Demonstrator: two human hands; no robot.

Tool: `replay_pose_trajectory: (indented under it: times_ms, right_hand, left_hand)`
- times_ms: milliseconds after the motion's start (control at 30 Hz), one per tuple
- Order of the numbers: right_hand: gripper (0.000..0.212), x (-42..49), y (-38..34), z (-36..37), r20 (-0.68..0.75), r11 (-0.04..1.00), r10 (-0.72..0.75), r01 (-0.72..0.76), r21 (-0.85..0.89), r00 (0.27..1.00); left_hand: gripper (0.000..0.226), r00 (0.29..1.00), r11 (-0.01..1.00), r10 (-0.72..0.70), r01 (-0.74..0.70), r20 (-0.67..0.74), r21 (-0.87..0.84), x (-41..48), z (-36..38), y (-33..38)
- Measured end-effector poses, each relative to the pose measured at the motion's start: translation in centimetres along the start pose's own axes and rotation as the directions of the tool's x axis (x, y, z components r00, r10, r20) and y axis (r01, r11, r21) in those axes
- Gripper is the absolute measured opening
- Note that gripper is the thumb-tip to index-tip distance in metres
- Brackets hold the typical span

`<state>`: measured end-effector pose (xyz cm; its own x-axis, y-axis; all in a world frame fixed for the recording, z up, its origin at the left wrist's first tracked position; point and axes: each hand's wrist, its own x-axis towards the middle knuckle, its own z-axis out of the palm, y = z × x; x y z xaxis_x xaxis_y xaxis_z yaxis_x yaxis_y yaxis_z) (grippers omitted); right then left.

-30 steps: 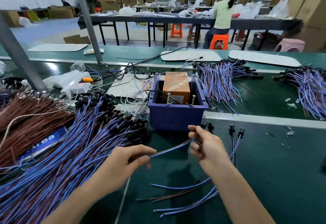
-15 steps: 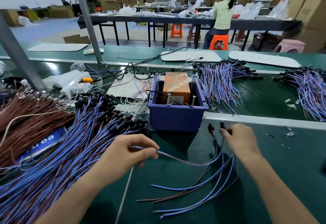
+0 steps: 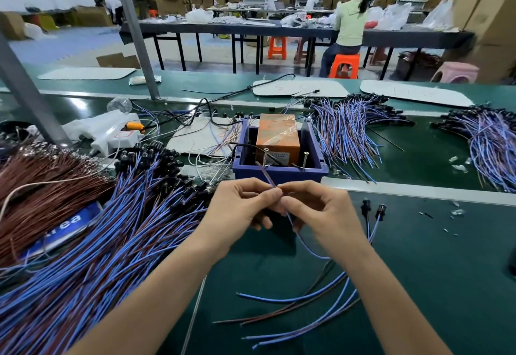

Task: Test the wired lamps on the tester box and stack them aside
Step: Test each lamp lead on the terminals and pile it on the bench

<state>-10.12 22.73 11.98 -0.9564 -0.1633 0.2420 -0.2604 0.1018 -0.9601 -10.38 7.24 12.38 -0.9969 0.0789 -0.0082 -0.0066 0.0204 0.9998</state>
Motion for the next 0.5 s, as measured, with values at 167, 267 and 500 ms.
replay_pose_trajectory:
  times_ms: [167, 267, 500]
  right_hand:
    - [0.02, 1.3, 2.8, -0.1, -0.214, 0.985, 0.174, -0.166, 0.057, 0.961]
    - [0.022, 1.9, 4.2, -0.4, -0.348, 0.96, 0.277, -0.238, 0.15, 0.896]
    - [0.029, 2.2, 5.3, -0.3, -0.409, 0.958, 0.285, -0.242, 0.155, 0.867]
  left_hand:
    - [0.02, 0.994, 0.994, -0.079, 0.084, -0.082, 0.065, 2.1, 1.3, -1.5]
    - [0.024, 0.985, 0.986, -0.146, 0.153, -0.09, 0.069, 3.3, 1.3, -1.9]
    - [0.024, 0.973, 0.985, -0.163, 0.169, -0.163, 0.023, 4.6, 0.6, -2.3]
